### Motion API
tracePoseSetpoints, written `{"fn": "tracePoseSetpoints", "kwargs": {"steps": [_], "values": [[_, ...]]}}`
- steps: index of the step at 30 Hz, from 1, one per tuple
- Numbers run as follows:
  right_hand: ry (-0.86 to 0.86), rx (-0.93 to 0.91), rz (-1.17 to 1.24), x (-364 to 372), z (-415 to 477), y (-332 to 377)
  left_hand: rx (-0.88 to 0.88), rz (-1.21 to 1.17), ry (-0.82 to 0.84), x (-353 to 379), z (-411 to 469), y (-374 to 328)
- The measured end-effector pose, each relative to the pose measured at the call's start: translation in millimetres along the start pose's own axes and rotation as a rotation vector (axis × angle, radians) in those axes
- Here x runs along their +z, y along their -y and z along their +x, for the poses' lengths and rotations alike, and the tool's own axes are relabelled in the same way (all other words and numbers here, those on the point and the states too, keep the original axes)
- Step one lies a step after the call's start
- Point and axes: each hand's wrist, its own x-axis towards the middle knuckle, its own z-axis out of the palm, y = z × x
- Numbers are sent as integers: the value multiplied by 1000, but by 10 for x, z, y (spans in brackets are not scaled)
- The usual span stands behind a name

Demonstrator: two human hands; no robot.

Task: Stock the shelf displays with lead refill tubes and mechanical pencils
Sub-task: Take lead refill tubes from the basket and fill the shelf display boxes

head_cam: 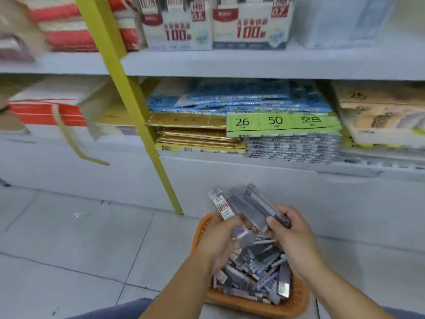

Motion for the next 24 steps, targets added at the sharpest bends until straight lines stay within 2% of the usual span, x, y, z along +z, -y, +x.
{"fn": "tracePoseSetpoints", "kwargs": {"steps": [4,9,15,18,24], "values": [[-10,-115,44,164,-248,444,93,-63,50,285,-221,-422],[1,-277,-27,206,-352,1075,235,15,69,529,-489,-868],[249,-372,-159,46,-255,1795,362,184,21,647,-629,-1429],[314,-410,-218,8,-146,2020,380,206,8,667,-643,-1625],[270,-429,-64,117,41,2124,409,148,-50,689,-535,-1816]]}}
